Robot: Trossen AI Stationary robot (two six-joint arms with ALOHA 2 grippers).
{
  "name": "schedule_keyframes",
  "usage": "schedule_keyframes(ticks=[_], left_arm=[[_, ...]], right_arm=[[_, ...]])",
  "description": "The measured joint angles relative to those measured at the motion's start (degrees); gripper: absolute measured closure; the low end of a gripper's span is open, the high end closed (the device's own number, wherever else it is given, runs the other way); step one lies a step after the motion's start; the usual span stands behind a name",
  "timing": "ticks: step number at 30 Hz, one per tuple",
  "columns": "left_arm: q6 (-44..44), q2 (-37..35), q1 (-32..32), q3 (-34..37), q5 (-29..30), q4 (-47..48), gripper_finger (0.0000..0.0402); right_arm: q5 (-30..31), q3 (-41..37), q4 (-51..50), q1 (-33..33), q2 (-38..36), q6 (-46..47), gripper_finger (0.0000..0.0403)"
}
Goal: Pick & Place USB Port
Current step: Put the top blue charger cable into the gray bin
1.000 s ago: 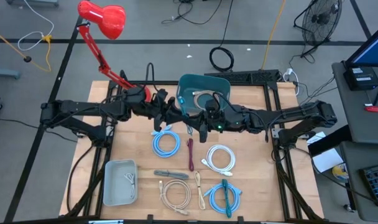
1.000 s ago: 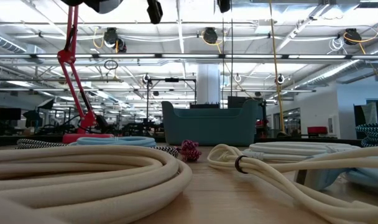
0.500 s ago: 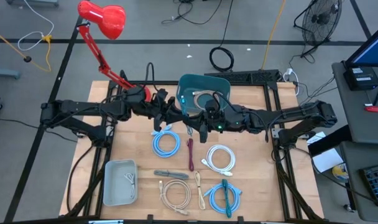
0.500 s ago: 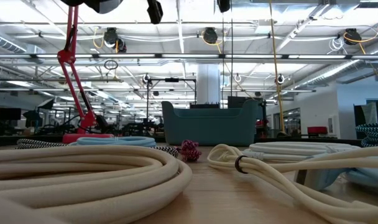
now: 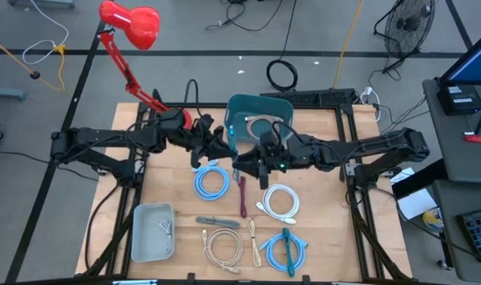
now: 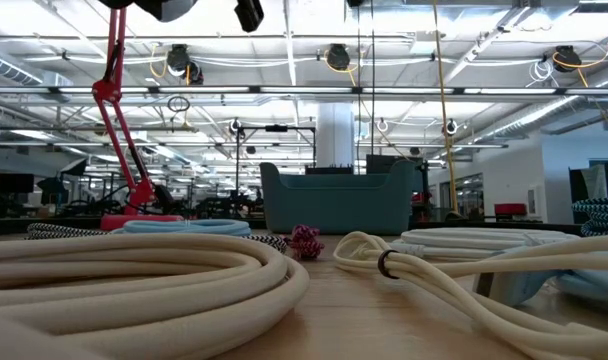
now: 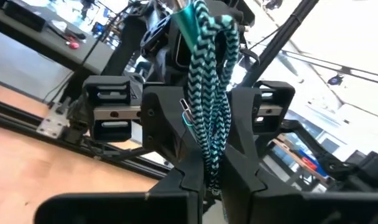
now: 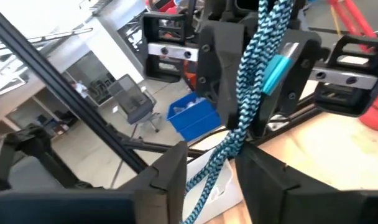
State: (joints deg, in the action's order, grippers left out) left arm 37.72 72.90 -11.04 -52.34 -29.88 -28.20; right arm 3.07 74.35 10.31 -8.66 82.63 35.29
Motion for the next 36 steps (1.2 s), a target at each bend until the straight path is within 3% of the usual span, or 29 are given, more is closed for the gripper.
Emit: schedule_keyframes(ticks=[9, 14, 20, 23, 26, 30, 36], left_arm=[[4.0, -0.4, 0.2, 0.1, -0.6, -2.2, 0.0387], [7.3, -3.9, 1.3, 0.2, -1.0, -1.8, 0.0382], [12.0, -10.5, 6.7, 0.2, 2.8, 9.6, 0.0388], [14.2, -13.7, 11.7, 0.2, 8.8, 19.4, 0.0388], [19.1, -15.9, 18.0, 0.2, 19.0, 29.5, 0.0387], [31.8, -16.7, 27.3, 0.2, 34.3, 40.3, 0.0388], [51.2, -15.0, 40.2, 0.2, 50.2, 49.4, 0.0388]], right_arm=[[-1.8, 0.0, -0.9, -1.1, -1.8, 0.2, 0.0219], [-1.2, 0.1, -8.5, -1.1, -3.6, -1.1, 0.0211], [-0.6, 0.1, -17.3, 0.4, -5.9, -1.7, 0.022], [-0.5, 0.0, -21.1, 0.8, -7.2, -3.7, 0.0223], [-0.4, 0.1, -23.3, 1.2, -8.5, -6.7, 0.0224], [-0.4, 0.1, -25.7, 1.5, -10.0, -8.8, 0.0224], [-0.1, 0.1, -27.2, 1.5, -11.4, -12.5, 0.0224]])
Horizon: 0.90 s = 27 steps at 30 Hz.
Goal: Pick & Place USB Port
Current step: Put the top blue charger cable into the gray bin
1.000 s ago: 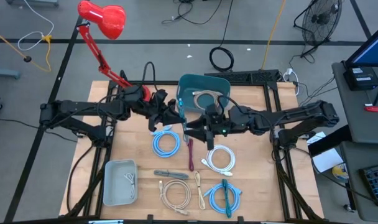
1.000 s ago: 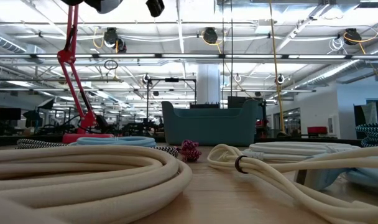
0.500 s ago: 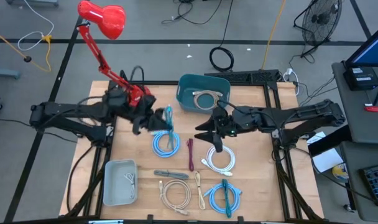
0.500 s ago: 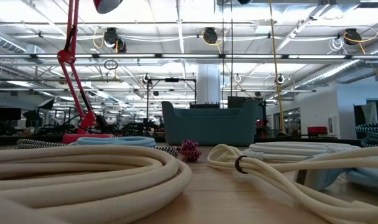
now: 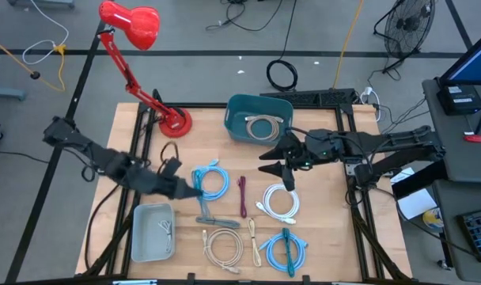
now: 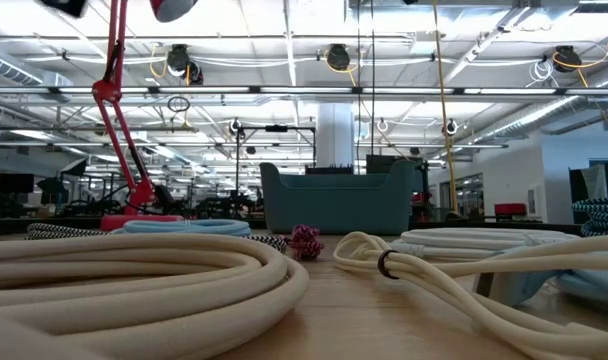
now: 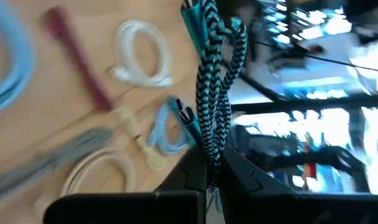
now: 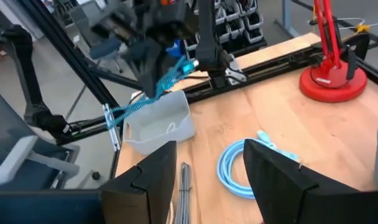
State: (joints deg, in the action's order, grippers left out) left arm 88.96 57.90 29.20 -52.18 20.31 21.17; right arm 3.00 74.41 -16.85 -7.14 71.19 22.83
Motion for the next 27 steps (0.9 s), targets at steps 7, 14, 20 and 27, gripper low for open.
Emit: schedule_keyframes(ticks=[7, 14, 20, 27], left_arm=[[22.7, 5.2, 12.5, 0.0, 3.8, 7.3, 0.0388], [40.1, 9.1, 21.3, 0.0, -1.3, 13.6, 0.0388], [45.2, 10.3, 23.9, 0.0, -10.9, 19.6, 0.0388], [45.6, 10.3, 23.9, 0.0, -16.0, 29.6, 0.0388]], right_arm=[[-0.2, 0.0, -2.0, -0.1, -0.1, -1.5, 0.0224], [-0.3, 0.0, -5.7, -0.1, -0.2, -2.4, 0.0224], [-0.3, 0.0, -5.9, -0.1, -0.2, -2.7, 0.0224], [-0.2, 0.0, -5.8, -0.9, -0.2, -2.2, 0.0224]])
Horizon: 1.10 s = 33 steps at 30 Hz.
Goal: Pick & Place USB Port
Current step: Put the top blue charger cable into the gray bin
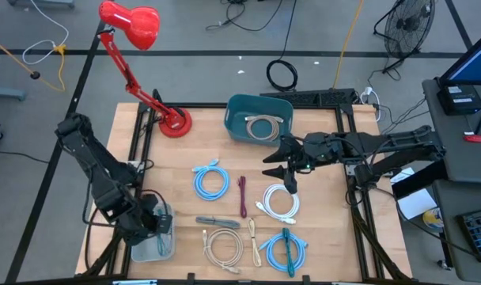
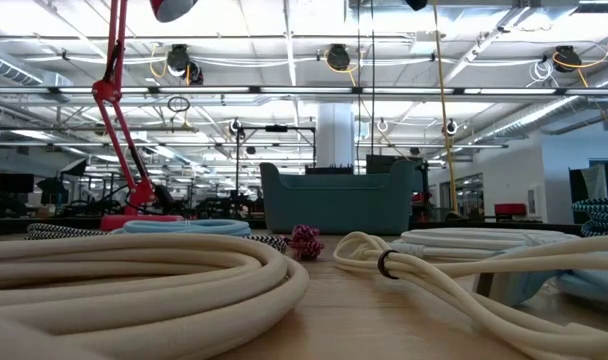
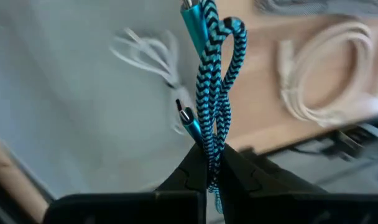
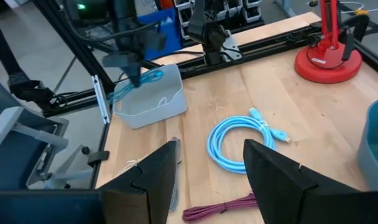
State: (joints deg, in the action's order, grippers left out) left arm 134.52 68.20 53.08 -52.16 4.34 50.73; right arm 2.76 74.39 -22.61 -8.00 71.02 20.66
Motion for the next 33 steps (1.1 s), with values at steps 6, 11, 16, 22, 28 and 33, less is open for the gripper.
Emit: schedule_keyframes(ticks=[6, 11, 16, 22, 28, 33], left_arm=[[0.0, 0.0, 0.0, 0.0, -1.3, 4.5, 0.0388], [-0.1, 0.1, 0.6, 0.0, -2.0, 7.3, 0.0388], [-0.3, 0.1, 1.2, 0.4, -2.6, 6.8, 0.0388], [-0.2, 0.4, 1.4, 5.7, -3.0, -1.9, 0.0388], [0.2, 1.6, 1.4, 9.0, -6.1, -4.4, 0.0388], [0.2, 1.6, 1.4, 10.3, -6.8, -6.9, 0.0388]], right_arm=[[0.0, 0.0, 0.0, -1.3, 0.0, 0.9, 0.0224], [0.1, 0.0, 0.0, -2.0, 0.0, 1.4, 0.0224], [0.1, 0.0, 0.0, -2.7, 0.0, 1.4, 0.0224], [0.1, 0.0, 0.0, -3.0, 0.0, 1.4, 0.0224], [0.0, 0.0, 0.0, -3.4, 0.0, 2.0, 0.0224], [0.0, 0.0, 0.0, -3.8, 0.0, 2.0, 0.0224]])
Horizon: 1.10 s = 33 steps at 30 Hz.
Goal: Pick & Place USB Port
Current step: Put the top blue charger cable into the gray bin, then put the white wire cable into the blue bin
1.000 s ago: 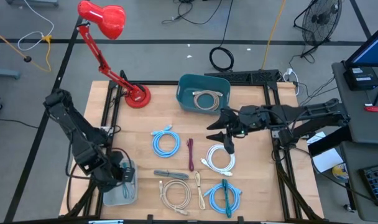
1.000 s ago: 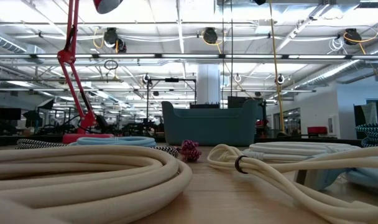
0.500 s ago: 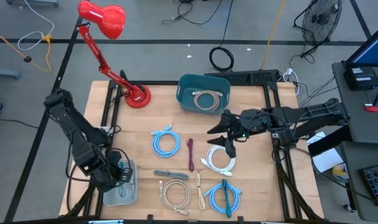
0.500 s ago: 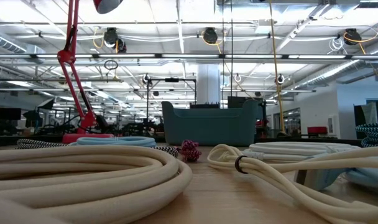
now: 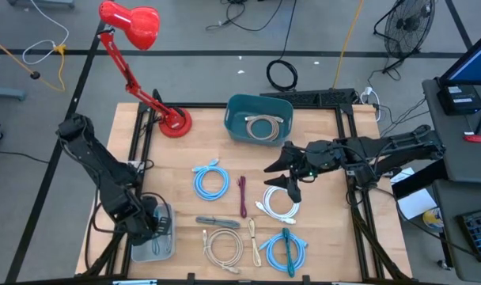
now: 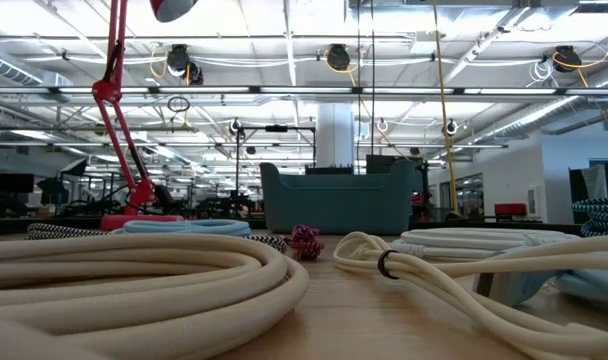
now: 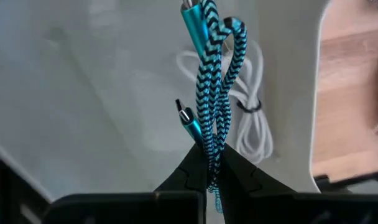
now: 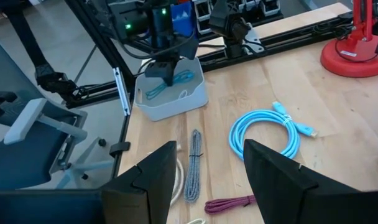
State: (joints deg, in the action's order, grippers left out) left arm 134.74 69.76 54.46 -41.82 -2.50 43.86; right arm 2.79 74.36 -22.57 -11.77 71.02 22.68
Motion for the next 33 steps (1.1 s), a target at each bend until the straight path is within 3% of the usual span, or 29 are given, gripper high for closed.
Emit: schedule_keyframes(ticks=[6, 14, 33], left_arm=[[0.0, 0.0, 0.0, 4.2, -2.1, -7.7, 0.0388], [0.1, 0.0, -0.4, 6.3, -2.1, -7.6, 0.0387], [0.8, -0.1, -0.6, 6.2, -3.1, -7.7, 0.0286]], right_arm=[[0.1, 0.0, 0.0, 0.0, 0.0, 0.0, 0.0224], [0.1, 0.0, 0.0, 0.0, 0.0, -0.4, 0.0224], [0.1, 0.0, 0.0, 0.0, 0.0, -1.0, 0.0224]])
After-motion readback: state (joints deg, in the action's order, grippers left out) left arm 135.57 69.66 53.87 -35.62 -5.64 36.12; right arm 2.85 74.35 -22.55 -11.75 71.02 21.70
